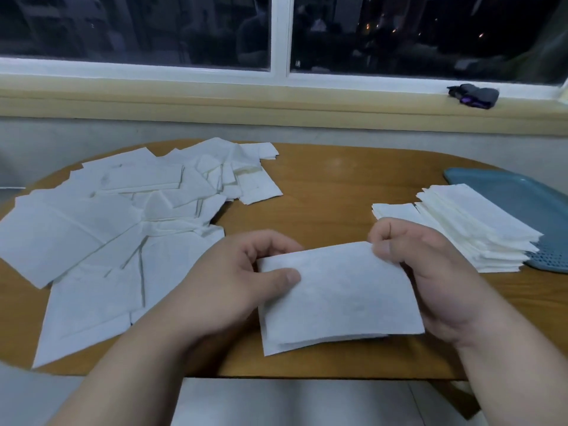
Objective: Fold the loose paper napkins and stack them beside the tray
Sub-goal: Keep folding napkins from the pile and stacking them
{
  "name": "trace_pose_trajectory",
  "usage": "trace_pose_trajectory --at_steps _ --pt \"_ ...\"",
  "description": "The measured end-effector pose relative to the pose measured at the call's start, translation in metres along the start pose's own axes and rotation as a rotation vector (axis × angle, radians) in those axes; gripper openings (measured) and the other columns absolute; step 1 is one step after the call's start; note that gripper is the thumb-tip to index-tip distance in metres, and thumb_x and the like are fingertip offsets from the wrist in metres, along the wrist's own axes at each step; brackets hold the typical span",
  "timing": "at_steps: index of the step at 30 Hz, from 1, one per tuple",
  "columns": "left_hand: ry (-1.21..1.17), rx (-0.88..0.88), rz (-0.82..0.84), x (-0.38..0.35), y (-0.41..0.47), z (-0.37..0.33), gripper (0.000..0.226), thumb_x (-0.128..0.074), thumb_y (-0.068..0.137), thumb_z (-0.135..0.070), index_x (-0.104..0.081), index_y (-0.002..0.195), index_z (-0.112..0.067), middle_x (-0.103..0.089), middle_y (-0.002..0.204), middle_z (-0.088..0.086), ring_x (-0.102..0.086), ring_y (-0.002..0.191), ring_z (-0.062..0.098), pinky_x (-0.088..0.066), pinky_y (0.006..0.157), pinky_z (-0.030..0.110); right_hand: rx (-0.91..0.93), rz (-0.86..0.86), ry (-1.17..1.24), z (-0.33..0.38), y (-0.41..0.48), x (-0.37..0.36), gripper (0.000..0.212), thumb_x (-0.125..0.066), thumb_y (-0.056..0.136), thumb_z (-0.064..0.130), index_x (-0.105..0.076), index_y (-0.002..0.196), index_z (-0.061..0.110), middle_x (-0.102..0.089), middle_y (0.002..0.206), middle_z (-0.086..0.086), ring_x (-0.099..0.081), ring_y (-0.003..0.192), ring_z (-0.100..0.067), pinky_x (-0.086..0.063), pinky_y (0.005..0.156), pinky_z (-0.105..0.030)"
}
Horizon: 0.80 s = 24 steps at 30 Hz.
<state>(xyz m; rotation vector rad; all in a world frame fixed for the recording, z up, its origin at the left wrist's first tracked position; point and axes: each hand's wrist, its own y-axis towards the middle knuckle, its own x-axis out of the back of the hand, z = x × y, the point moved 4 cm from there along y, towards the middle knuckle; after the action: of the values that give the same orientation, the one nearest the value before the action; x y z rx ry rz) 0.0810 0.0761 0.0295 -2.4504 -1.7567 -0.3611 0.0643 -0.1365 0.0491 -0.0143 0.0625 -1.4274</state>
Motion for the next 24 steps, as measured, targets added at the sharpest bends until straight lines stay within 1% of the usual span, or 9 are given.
trace_pose_trajectory --at_steps 2,4,6,8,10,13,16,20,24 --pt "-0.013 0.035 -0.011 -0.002 -0.002 0.001 0.017 -0.078 0.078 -0.02 -0.076 0.091 -0.031 -0.077 0.091 -0.004 -0.074 0.084 0.014 -0.059 0.074 0.028 -0.009 -0.029 -0.015 -0.005 -0.003 0.004 0.012 -0.062 0.075 0.028 -0.062 0.071 0.016 -0.059 0.065 -0.003 -0.057 0.057 -0.015 -0.044 0.047 -0.023" --pt "0.021 0.094 -0.026 -0.003 -0.003 0.007 0.02 -0.081 0.081 -0.015 -0.076 0.089 -0.033 -0.076 0.088 -0.005 -0.073 0.08 0.012 -0.057 0.074 0.03 -0.015 -0.046 -0.138 -0.012 -0.004 0.006 0.016 -0.077 0.079 0.03 -0.068 0.091 0.026 -0.068 0.078 -0.013 -0.068 0.069 -0.027 -0.051 0.059 -0.03" --pt "0.078 0.152 -0.013 -0.003 -0.003 0.012 0.022 -0.08 0.083 -0.016 -0.075 0.091 -0.036 -0.076 0.087 -0.005 -0.073 0.08 0.013 -0.058 0.079 0.035 0.002 -0.084 -0.346 -0.019 -0.001 0.01 0.027 -0.079 0.083 0.026 -0.066 0.102 0.041 -0.065 0.087 -0.022 -0.066 0.078 -0.041 -0.05 0.066 -0.044" --pt "0.164 0.183 -0.005 -0.002 -0.002 0.015 0.021 -0.081 0.081 -0.025 -0.073 0.094 -0.04 -0.075 0.087 -0.007 -0.073 0.079 0.013 -0.058 0.08 0.035 0.017 -0.125 -0.476 -0.024 0.002 0.011 0.027 -0.074 0.086 0.025 -0.063 0.103 0.043 -0.065 0.087 -0.018 -0.064 0.079 -0.04 -0.052 0.068 -0.048" --pt "0.271 0.191 -0.044 -0.001 -0.001 0.017 0.02 -0.08 0.082 -0.029 -0.071 0.095 -0.041 -0.073 0.087 -0.009 -0.071 0.074 0.009 -0.057 0.071 0.025 0.014 -0.151 -0.584 -0.031 0.005 0.012 0.022 -0.071 0.088 0.027 -0.062 0.103 0.041 -0.068 0.084 -0.007 -0.065 0.074 -0.029 -0.053 0.066 -0.041" --pt "0.36 0.195 -0.089 0.001 0.004 0.018 0.02 -0.079 0.083 -0.03 -0.069 0.096 -0.042 -0.071 0.087 -0.008 -0.069 0.069 0.009 -0.047 0.053 0.012 0.018 -0.184 -0.724 -0.039 0.009 0.014 0.02 -0.068 0.09 0.032 -0.06 0.105 0.042 -0.064 0.082 0.007 -0.063 0.064 -0.016 -0.047 0.052 -0.023" --pt "0.465 0.196 -0.096 -0.001 0.007 0.02 0.021 -0.077 0.083 -0.035 -0.067 0.099 -0.044 -0.068 0.082 -0.013 -0.064 0.069 -0.001 -0.044 0.056 0.008 0.026 -0.198 -0.819 -0.044 0.013 0.014 0.023 -0.066 0.091 0.036 -0.058 0.112 0.044 -0.054 0.079 0.015 -0.057 0.055 -0.005 -0.041 0.048 -0.014" --pt "0.601 0.185 -0.085 -0.002 0.008 0.021 0.019 -0.075 0.082 -0.04 -0.063 0.094 -0.05 -0.063 0.082 -0.021 -0.06 0.074 -0.01 -0.043 0.056 0.009 0.049 -0.209 -0.984 -0.045 0.016 0.012 0.029 -0.061 0.094 0.04 -0.054 0.122 0.044 -0.046 0.071 0.016 -0.053 0.062 0.001 -0.033 0.054 -0.016" --pt "0.757 0.194 -0.049 -0.004 0.008 0.025 0.035 -0.072 0.083 -0.048 -0.06 0.116 -0.051 -0.056 0.088 -0.028 -0.056 0.08 -0.007 -0.046 0.07 0.018 0.102 -0.167 -1.165 -0.047 0.015 0.004 0.032 -0.055 0.097 0.04 -0.053 0.128 0.04 -0.04 0.085 0.024 -0.048 0.074 0.003 -0.035 0.06 -0.016"
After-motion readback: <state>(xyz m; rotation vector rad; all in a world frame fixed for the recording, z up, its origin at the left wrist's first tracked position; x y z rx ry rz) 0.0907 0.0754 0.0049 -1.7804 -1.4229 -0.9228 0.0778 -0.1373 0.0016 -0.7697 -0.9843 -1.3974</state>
